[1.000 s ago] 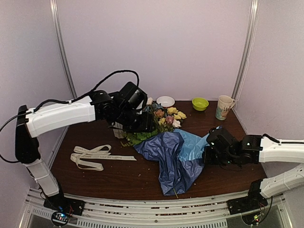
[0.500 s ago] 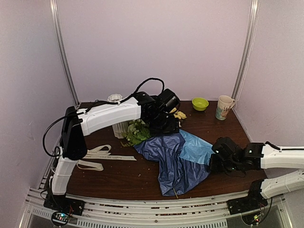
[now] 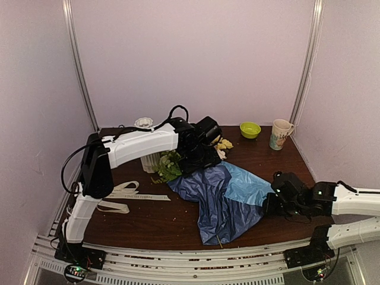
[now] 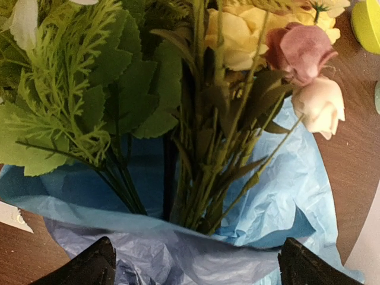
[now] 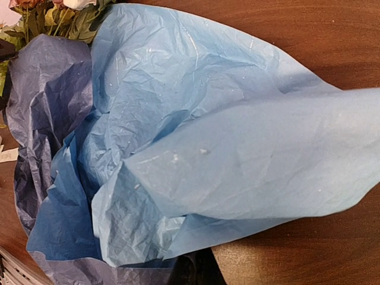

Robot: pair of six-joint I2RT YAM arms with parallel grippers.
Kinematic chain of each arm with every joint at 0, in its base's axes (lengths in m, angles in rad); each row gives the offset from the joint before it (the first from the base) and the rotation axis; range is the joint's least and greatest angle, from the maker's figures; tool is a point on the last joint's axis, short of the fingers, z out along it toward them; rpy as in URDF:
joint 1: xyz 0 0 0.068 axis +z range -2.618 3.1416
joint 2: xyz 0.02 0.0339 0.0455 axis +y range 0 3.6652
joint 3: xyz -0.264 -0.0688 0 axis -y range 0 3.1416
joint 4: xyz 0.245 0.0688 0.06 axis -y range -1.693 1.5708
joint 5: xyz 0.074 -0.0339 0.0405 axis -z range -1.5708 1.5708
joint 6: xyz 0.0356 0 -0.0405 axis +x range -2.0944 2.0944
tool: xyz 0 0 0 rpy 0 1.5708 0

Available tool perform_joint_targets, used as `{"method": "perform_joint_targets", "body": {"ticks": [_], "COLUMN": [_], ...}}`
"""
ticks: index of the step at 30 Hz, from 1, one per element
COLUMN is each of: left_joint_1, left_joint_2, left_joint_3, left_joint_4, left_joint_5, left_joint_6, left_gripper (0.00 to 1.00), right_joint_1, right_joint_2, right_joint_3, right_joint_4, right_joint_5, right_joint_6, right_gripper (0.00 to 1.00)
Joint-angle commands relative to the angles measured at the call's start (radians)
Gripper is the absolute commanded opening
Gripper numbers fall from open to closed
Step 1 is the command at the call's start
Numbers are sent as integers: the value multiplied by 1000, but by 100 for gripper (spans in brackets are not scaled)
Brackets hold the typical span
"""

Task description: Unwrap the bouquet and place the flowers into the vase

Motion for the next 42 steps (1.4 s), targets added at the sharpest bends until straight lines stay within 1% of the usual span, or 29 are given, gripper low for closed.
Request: {"method": "perform_joint_targets", "body": {"ticks": [1,6,15,18,21,26,28,29,30,35,38,40,42], "left_joint_1": [31,39,36,32,29,26,23,22,19,14,8,5,2], "left_joint_2": [40,50,38,33,32,15,9,6,3,-13,-53,-105,-178], "left_joint_3": [16,15,12,0,1,-12,-13,-11,-10,-8,-18,-51,-123], "left_joint_4": [57,102,114,140,147,147,147,147,148,154,151,150,150], "left_joint_5": [48,61,85,94,90,76,70,68,63,58,38,25,10], "left_joint_6": [-74,-97,-89,-82,-73,-65,-63,-62,-60,-42,-16,-1,20], "left_gripper": [98,96,77,65,48,26,15,6,0,0,0,0,0], "right_joint_1": [-7,-7,-8,-8,-9,-9,-11,-11,-11,-13,-15,-20,-25], "right_joint_2": [-22,-28,-20,-6,8,31,38,40,43,55,56,52,46], "right_joint_3": [-9,-6,5,10,16,25,27,26,26,31,41,47,48], "right_joint_4": [-15,-21,-14,-7,2,14,19,21,24,35,28,22,16], "right_joint_5": [7,4,6,6,2,-3,-7,-8,-9,-13,1,12,18], "right_joint_6": [-33,-54,-98,-110,-124,-141,-148,-150,-152,-161,-168,-170,-171], "right_gripper": [0,0,0,0,0,0,0,0,0,0,0,0,0]}}
